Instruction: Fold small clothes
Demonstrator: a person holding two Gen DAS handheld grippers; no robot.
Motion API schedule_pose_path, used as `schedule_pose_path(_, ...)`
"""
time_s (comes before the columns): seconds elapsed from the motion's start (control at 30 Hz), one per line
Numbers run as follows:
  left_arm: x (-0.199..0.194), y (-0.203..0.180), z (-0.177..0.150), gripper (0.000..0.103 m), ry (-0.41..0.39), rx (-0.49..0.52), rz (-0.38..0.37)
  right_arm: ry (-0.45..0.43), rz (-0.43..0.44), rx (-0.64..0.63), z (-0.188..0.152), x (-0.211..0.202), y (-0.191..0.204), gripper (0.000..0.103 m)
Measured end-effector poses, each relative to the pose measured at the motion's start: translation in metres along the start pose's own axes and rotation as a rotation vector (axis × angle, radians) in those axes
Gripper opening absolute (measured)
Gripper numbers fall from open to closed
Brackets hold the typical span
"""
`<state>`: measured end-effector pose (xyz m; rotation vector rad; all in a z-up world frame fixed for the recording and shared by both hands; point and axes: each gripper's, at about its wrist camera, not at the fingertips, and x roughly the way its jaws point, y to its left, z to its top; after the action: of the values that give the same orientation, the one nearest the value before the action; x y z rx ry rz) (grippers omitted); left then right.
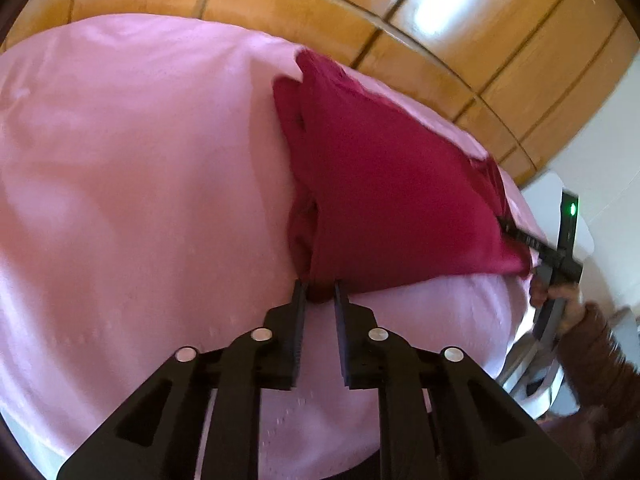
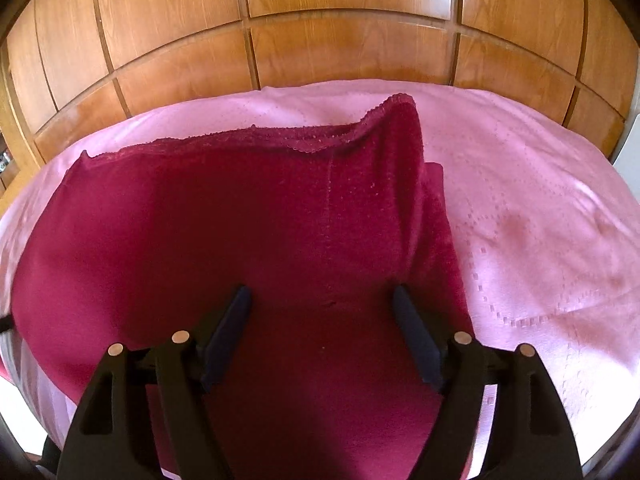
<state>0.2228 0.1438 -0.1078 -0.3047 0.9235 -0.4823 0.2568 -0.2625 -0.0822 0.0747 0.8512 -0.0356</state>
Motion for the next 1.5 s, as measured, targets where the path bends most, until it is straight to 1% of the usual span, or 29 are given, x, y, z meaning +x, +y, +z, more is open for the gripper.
schedule_pose_path(0.1,-0.013,0.002,0.017,0.014,-0.06,-0.011,-0.01,-0.009,-0.002,0.013,-0.001,-0.001,0.001,0.075)
schedule_pose_path(0.13,-0.016,0.001,0.026,0.016,-0.08,-0.014,-0.012,-0.012,-0.003,0.017,-0.001,-0.003,0.003,0.075)
schedule_pose_path(0.17,-0.017,0.0,0.033,0.027,-0.097,-0.014,-0.001,-0.015,-0.005,0.018,-0.002,-0.003,0.003,0.075)
schedule_pose_path(0.2,-0.016,-0.001,0.042,0.034,-0.117,-0.014,0.016,-0.02,-0.008,0.019,-0.002,-0.004,0.004,0.075)
schedule_pose_path(0.23,-0.017,0.0,0.052,0.034,-0.14,-0.014,0.024,-0.022,-0.01,0.02,-0.002,-0.003,0.005,0.075)
schedule_pose_path(0.3,-0.013,-0.007,0.069,0.034,-0.173,-0.012,0.015,-0.025,-0.009,0.023,-0.003,-0.003,0.005,0.076)
schedule_pose_path(0.33,-0.007,-0.013,0.08,0.036,-0.186,0.004,0.022,-0.024,-0.006,0.026,-0.002,-0.003,0.004,0.076)
schedule_pose_path(0.37,0.0,-0.016,0.088,0.047,-0.187,0.02,0.055,-0.024,-0.001,0.031,-0.002,-0.003,0.004,0.076)
schedule_pose_path(0.4,0.014,-0.019,0.098,0.054,-0.178,0.03,0.124,-0.028,0.004,0.041,-0.003,-0.003,0.002,0.077)
schedule_pose_path(0.43,0.023,-0.018,0.103,0.054,-0.164,0.026,0.132,-0.035,0.005,0.047,-0.004,-0.003,0.002,0.077)
schedule_pose_path(0.47,0.037,-0.017,0.108,0.054,-0.137,0.005,0.12,-0.041,0.004,0.049,-0.004,-0.003,0.003,0.077)
schedule_pose_path(0.53,0.059,-0.006,0.115,0.054,-0.086,-0.046,0.122,-0.055,0.0,0.053,-0.005,-0.002,0.003,0.078)
schedule_pose_path(0.57,0.067,-0.003,0.116,0.036,-0.07,-0.062,0.118,-0.055,-0.001,0.057,-0.005,-0.002,0.003,0.078)
schedule_pose_path(0.6,0.074,-0.001,0.116,0.009,-0.051,-0.069,0.109,-0.052,-0.001,0.059,-0.005,-0.002,0.003,0.078)
schedule_pose_path(0.63,0.077,-0.002,0.113,0.009,-0.053,-0.061,0.115,-0.051,-0.001,0.059,-0.005,-0.002,0.003,0.078)
schedule_pose_path(0.67,0.076,-0.004,0.11,0.007,-0.074,-0.056,0.128,-0.051,0.001,0.058,-0.005,-0.002,0.003,0.078)
schedule_pose_path(0.73,0.074,-0.004,0.103,0.007,-0.102,-0.047,0.188,-0.053,-0.004,0.058,-0.005,-0.003,0.004,0.078)
schedule_pose_path(0.83,0.074,-0.002,0.096,0.007,-0.112,-0.046,0.241,-0.064,-0.015,0.04,-0.005,-0.002,0.006,0.078)
schedule_pose_path(0.9,0.071,-0.005,0.095,0.008,-0.122,-0.025,0.281,-0.079,-0.018,0.041,-0.008,-0.002,0.006,0.078)
schedule_pose_path(0.93,0.07,-0.007,0.095,0.011,-0.126,-0.023,0.322,-0.083,-0.02,0.042,-0.009,-0.002,0.006,0.078)
schedule_pose_path(1.0,0.066,-0.01,0.094,0.022,-0.137,-0.033,0.378,-0.083,-0.024,0.041,-0.008,-0.001,0.007,0.078)
schedule_pose_path(1.03,0.062,-0.015,0.093,0.024,-0.154,-0.03,0.413,-0.082,-0.021,0.042,-0.009,-0.001,0.006,0.078)
schedule_pose_path(1.13,0.048,-0.038,0.094,0.024,-0.235,0.047,0.462,-0.065,-0.016,0.057,-0.006,-0.001,0.006,0.079)
schedule_pose_path(1.2,0.041,-0.055,0.095,0.024,-0.272,0.109,0.446,-0.057,-0.021,0.053,-0.004,0.0,0.006,0.08)
schedule_pose_path(1.27,0.043,-0.074,0.097,0.024,-0.274,0.193,0.439,-0.058,-0.022,0.053,-0.005,0.001,0.006,0.081)
schedule_pose_path(1.33,0.047,-0.082,0.097,0.024,-0.271,0.217,0.402,-0.069,-0.024,0.05,-0.007,0.0,0.007,0.081)
schedule_pose_path(1.37,0.048,-0.084,0.097,0.024,-0.268,0.224,0.395,-0.076,-0.024,0.05,-0.008,0.0,0.006,0.081)
schedule_pose_path(1.5,0.063,-0.094,0.098,0.024,-0.246,0.278,0.391,-0.083,-0.024,0.05,-0.009,0.0,0.006,0.081)
